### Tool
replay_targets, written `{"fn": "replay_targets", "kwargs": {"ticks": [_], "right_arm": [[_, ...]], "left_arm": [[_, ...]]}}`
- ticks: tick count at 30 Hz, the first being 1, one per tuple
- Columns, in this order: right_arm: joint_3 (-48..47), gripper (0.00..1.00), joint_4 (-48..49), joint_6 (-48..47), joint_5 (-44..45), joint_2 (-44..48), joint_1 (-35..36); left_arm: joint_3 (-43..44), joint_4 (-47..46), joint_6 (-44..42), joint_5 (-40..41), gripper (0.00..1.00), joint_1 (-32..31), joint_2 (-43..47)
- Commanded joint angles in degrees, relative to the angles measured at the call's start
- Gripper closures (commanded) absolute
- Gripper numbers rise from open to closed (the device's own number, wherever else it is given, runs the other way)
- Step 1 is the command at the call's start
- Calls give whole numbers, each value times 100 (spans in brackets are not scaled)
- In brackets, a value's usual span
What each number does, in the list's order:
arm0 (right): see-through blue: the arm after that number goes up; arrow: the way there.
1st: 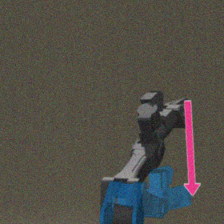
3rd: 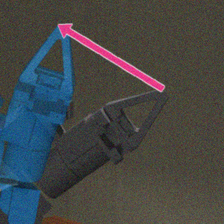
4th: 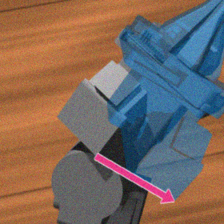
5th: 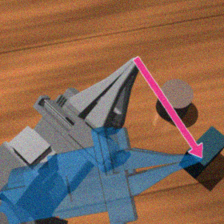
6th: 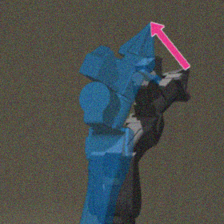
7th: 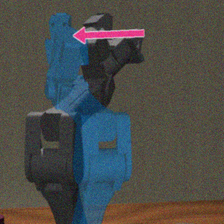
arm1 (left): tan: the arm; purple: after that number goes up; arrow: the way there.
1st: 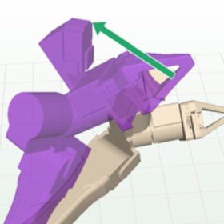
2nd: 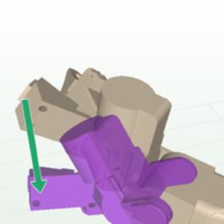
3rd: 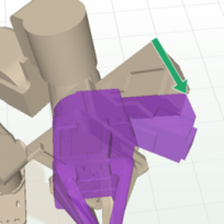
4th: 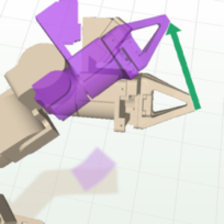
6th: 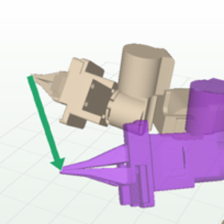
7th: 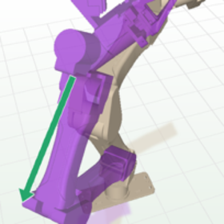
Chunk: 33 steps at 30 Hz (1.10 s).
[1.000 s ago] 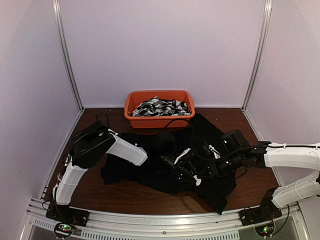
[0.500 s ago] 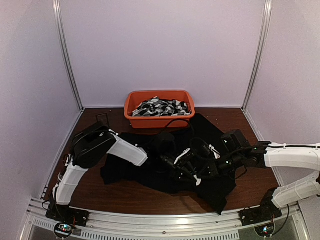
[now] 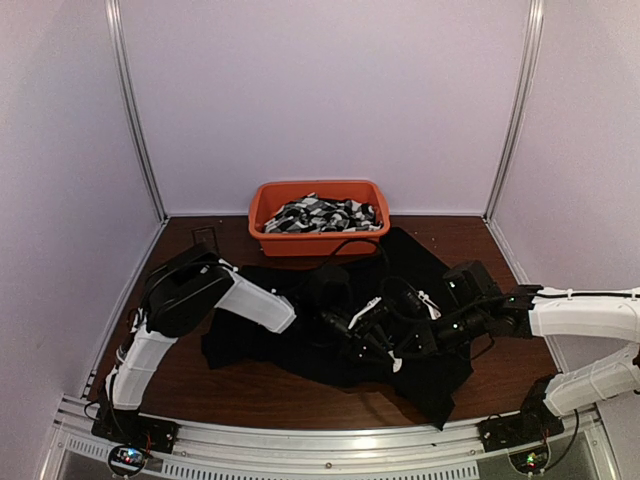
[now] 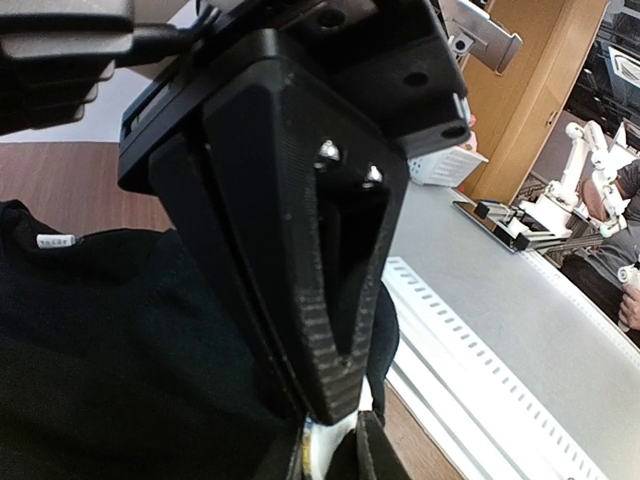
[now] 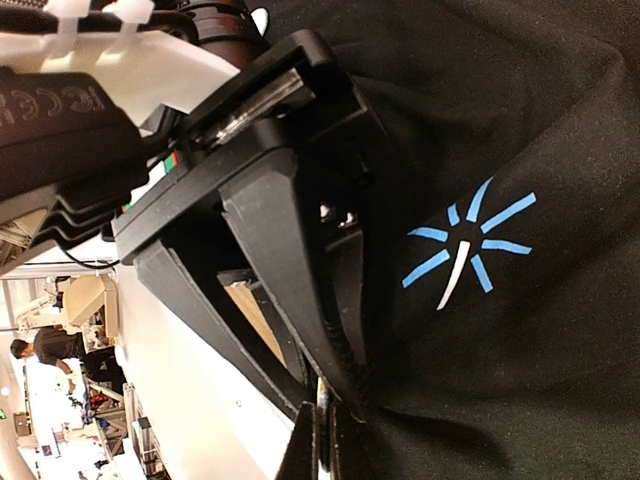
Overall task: Pin the brooch onto the clothing
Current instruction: Pin the clothing with brooches at the center of the board.
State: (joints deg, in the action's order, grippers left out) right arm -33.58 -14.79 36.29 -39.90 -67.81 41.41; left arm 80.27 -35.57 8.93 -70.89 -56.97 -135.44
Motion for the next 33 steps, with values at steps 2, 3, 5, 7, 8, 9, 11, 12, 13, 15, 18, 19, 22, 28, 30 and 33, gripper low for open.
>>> {"fn": "replay_targets", "kwargs": {"ticks": [2, 3, 5, 7, 8, 9, 11, 12, 13, 15, 18, 19, 22, 28, 30, 33], "right_arm": [[32, 100, 277, 87, -145, 60, -10], [32, 100, 281, 75, -141, 58, -10], [28, 100, 270, 71, -133, 62, -12], [27, 100, 261, 68, -124, 52, -10], [20, 100, 245, 58, -109, 49, -18], [7, 100, 207, 42, -94, 41, -11], [-17, 100, 166, 6, -65, 31, -10], [-28, 100, 161, 6, -54, 31, -14], [-40, 100, 156, 9, -47, 31, -17], [-62, 100, 145, -6, -21, 24, -18], [-128, 100, 74, -49, 29, 7, -12], [-153, 100, 36, -63, 53, -2, -16], [-198, 100, -14, -109, 86, -33, -20], [-252, 100, -36, -152, 81, -92, -46], [-263, 100, -19, -144, 58, -71, -66], [-270, 100, 7, -137, 20, -48, -111]], "left_arm": [[142, -72, -69, 202, 86, 11, -141], [153, -34, -93, 234, 87, 14, -142], [192, 117, -174, 276, 89, 11, -145], [236, 269, -253, 311, 92, 13, -143], [261, 341, -297, 313, 93, 11, -149], [286, 454, -367, 318, 94, 11, -144], [366, 719, -534, 317, 94, 11, -141], [399, 845, -618, 316, 94, 11, -141], [428, 955, -692, 307, 94, 10, -143], [485, 1193, -821, 300, 94, 10, -126], [613, 1822, -1363, 334, 94, 11, -91], [681, 1976, -1519, 339, 94, 11, -91], [846, 2656, -1958, 360, 94, 15, -73], [1000, 3209, -2348, 307, 92, 11, -71], [1057, 3410, -2504, 318, 90, 15, -71], [1111, 3529, -2649, 335, 88, 11, -71]]}}
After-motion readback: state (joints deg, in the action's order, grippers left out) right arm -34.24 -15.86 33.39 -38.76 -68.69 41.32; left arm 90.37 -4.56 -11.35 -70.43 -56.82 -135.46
